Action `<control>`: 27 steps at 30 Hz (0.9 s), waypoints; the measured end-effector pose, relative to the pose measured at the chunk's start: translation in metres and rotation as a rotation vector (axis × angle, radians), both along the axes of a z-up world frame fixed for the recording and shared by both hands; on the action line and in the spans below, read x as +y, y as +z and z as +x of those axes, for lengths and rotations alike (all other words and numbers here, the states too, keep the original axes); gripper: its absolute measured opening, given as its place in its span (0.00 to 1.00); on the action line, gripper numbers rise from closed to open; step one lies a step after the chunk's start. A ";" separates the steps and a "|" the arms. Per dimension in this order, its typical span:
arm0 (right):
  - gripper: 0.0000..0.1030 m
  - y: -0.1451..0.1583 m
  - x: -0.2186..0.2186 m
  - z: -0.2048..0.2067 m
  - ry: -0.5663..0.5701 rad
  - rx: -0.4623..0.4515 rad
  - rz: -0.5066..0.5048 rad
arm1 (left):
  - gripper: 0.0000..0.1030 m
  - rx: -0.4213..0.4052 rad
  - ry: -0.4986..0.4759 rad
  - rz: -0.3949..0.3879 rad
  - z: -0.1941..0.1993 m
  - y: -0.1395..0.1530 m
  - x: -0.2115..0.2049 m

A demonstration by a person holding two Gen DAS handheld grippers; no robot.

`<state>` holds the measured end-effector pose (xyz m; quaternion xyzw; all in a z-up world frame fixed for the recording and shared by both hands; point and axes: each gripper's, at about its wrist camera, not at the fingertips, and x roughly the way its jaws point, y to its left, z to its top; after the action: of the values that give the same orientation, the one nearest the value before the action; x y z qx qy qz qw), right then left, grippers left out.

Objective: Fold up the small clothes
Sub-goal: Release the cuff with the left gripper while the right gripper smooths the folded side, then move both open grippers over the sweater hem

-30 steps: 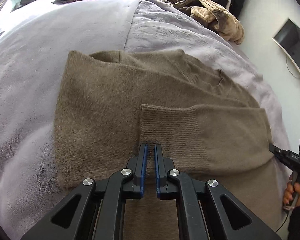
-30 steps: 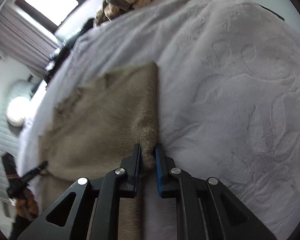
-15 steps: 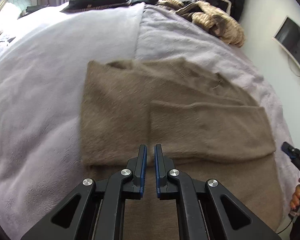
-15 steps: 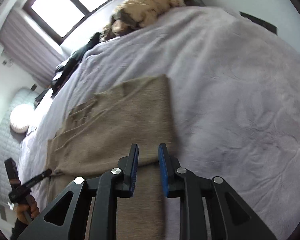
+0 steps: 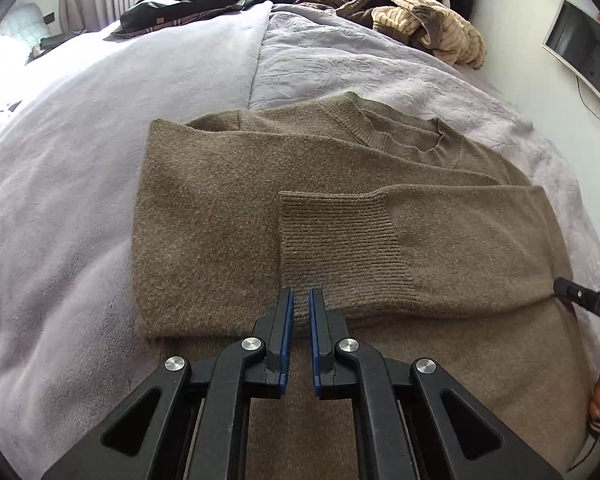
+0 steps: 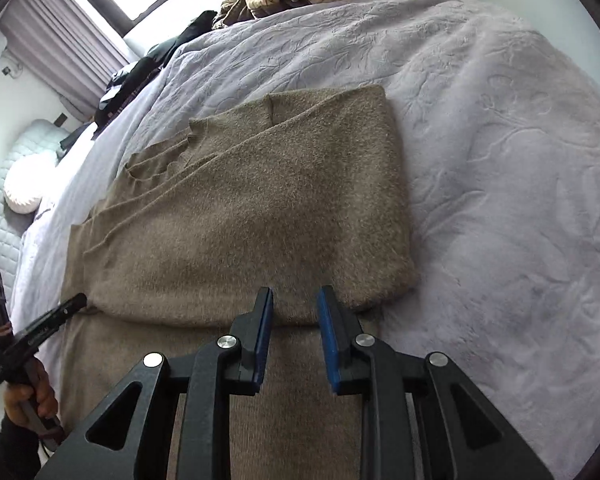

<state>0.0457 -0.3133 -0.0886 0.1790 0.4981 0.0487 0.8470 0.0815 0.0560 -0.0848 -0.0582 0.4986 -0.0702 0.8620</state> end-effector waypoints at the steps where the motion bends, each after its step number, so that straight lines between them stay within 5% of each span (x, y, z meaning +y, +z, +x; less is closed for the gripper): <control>1: 0.26 0.002 -0.001 -0.004 -0.002 -0.002 0.002 | 0.09 0.001 0.003 -0.004 -0.002 0.001 0.001; 9: 0.28 0.016 -0.002 -0.031 -0.030 -0.021 0.051 | 0.09 0.007 -0.012 0.005 -0.025 0.009 -0.002; 17: 0.46 0.023 0.001 -0.055 -0.042 -0.021 0.078 | 0.09 0.004 0.005 0.012 -0.045 0.019 -0.001; 27: 0.55 0.027 0.013 -0.079 -0.031 -0.030 0.100 | 0.09 -0.001 0.026 0.020 -0.079 0.027 0.005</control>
<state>-0.0336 -0.3000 -0.0611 0.2282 0.4794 0.0633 0.8451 0.0030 0.0613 -0.0580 -0.0560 0.4980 -0.0540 0.8637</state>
